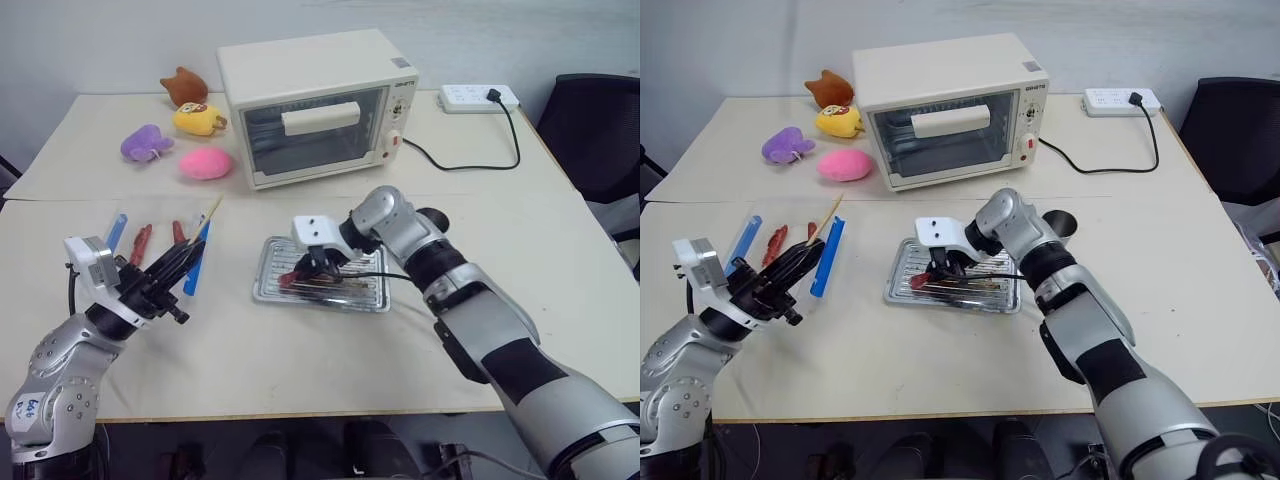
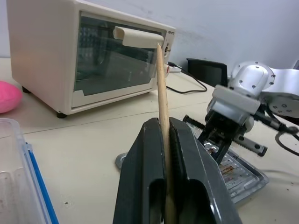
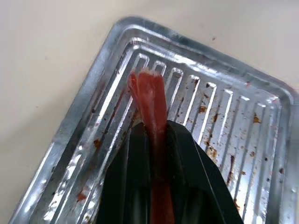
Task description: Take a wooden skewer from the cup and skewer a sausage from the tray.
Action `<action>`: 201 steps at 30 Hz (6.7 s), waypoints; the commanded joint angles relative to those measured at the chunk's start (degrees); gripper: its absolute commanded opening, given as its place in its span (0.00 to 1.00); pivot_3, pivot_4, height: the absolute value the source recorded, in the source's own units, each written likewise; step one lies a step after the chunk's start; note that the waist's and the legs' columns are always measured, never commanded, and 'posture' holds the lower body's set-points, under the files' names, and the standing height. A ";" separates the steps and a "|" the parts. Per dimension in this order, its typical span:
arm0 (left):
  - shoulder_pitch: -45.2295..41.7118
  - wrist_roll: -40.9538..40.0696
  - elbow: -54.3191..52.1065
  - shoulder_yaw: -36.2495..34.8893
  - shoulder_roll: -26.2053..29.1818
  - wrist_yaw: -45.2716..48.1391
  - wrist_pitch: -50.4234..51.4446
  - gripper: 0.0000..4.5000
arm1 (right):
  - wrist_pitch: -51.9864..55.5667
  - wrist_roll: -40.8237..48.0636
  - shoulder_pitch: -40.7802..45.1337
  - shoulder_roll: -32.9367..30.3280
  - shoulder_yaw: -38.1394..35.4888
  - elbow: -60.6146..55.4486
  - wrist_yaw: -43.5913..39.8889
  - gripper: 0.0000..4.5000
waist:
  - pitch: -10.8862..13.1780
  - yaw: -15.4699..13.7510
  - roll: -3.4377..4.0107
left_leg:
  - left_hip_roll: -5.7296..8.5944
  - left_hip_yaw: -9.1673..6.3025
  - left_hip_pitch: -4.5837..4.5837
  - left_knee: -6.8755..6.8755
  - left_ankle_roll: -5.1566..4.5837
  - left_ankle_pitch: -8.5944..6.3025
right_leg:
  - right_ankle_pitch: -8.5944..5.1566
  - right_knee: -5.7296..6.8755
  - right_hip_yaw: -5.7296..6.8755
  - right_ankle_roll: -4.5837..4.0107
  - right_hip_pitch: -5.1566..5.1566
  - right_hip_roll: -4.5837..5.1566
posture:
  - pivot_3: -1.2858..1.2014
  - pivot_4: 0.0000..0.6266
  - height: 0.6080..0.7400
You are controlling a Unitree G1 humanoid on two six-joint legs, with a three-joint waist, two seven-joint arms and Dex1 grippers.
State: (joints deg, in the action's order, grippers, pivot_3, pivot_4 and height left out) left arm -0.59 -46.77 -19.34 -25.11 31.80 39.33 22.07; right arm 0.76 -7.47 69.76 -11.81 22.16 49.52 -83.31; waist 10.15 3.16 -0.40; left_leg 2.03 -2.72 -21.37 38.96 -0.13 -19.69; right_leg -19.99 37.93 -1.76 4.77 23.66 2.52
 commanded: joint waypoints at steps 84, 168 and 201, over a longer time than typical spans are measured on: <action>-7.16 4.75 2.63 15.32 13.70 18.73 15.74 0.00 | 1.68 8.49 -32.24 -22.94 -4.37 -59.34 17.51 0.06 | 0.07 -1.57 0.07 | 0.01 -0.02 -0.06 0.00 -0.03 -0.02 | -0.03 -0.04 -0.03 -0.05 0.03 0.02 | 0.52 0.24 1.00; -12.55 8.54 4.30 19.08 4.13 18.30 13.19 0.00 | -6.10 7.72 -26.07 -18.10 -1.55 -54.01 13.59 0.62 | 0.05 -1.54 0.04 | 0.02 -0.03 -0.06 0.12 -0.01 0.00 | -0.03 0.04 0.00 -0.05 0.03 0.00 | 0.52 0.24 1.00; -4.65 6.93 7.47 -7.34 -7.73 -19.44 4.63 0.06 | 8.91 46.35 -66.42 -17.14 -32.55 -80.26 32.96 1.00 | -0.04 -3.13 -0.14 | 0.01 0.02 0.12 0.10 -0.08 -0.04 | 0.00 0.00 -0.09 0.01 -0.22 0.00 | 0.52 0.24 1.00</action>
State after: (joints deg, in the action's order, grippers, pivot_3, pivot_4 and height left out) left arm -4.56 -40.17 -10.69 -32.58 23.30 20.43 27.00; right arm 11.22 39.09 3.32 -29.32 -10.16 -29.14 -50.35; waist 10.11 0.03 -0.54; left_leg 2.04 -2.70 -21.25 39.06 -0.21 -19.73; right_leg -19.99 37.93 -1.85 4.78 23.44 2.52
